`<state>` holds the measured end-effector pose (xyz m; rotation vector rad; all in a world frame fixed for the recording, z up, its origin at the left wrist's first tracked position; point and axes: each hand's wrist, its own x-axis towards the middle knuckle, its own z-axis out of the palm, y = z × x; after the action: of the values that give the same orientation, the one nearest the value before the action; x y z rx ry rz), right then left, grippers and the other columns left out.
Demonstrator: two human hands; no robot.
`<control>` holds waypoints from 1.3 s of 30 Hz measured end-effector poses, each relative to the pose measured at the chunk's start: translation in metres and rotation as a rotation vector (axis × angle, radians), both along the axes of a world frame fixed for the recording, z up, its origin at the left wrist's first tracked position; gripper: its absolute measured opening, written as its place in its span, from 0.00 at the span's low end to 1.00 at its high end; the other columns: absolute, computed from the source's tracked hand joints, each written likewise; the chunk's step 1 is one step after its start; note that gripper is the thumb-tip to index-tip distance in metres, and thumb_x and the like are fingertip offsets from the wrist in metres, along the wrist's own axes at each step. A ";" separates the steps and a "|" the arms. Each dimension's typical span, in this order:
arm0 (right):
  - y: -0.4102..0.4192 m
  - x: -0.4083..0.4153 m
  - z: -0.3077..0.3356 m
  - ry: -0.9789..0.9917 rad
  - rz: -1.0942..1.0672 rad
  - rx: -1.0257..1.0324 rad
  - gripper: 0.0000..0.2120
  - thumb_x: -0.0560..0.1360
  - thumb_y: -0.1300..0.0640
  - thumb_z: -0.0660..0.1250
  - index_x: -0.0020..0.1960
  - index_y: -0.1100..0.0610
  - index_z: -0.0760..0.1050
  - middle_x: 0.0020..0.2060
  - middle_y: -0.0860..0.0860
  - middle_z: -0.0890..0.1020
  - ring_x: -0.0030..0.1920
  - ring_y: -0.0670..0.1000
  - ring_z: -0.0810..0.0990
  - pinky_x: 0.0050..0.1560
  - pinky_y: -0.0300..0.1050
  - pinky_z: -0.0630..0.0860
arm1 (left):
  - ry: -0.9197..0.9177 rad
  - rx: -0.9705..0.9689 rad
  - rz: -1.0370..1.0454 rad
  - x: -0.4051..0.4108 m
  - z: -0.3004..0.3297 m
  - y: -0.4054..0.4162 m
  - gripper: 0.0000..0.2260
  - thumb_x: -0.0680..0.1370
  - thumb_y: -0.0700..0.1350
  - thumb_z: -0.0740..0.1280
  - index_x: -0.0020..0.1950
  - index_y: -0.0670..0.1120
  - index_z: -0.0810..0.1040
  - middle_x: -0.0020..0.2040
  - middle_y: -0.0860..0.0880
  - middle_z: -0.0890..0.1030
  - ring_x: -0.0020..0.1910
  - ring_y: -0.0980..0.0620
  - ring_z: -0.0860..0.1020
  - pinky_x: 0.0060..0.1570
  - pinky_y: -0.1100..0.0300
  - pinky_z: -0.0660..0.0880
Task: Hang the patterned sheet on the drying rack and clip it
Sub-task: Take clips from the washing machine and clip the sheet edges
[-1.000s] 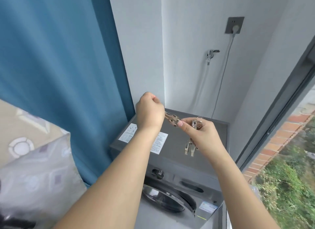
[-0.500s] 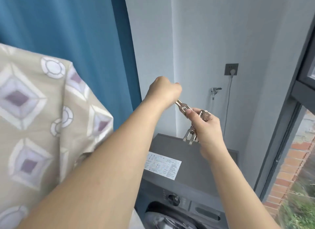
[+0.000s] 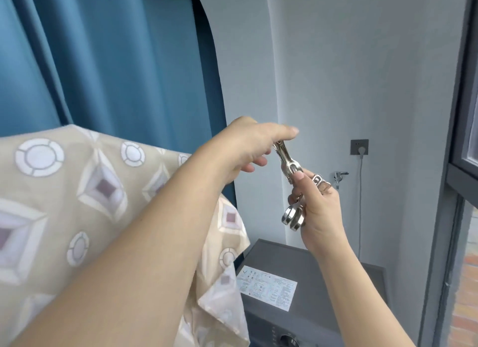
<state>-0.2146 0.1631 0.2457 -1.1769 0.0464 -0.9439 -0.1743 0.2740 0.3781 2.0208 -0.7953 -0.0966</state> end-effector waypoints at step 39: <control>0.121 0.029 0.072 0.081 -0.029 -0.966 0.18 0.68 0.35 0.71 0.42 0.49 0.78 0.35 0.48 0.79 0.37 0.48 0.76 0.41 0.48 0.73 | -0.740 0.151 0.393 -0.051 0.088 0.171 0.21 0.75 0.60 0.67 0.46 0.41 0.81 0.40 0.41 0.81 0.36 0.51 0.73 0.45 0.50 0.77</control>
<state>-0.1854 0.2838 0.3182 -2.1029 -0.3679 -0.9609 -0.2253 0.4448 0.4666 2.3342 -0.8204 0.8818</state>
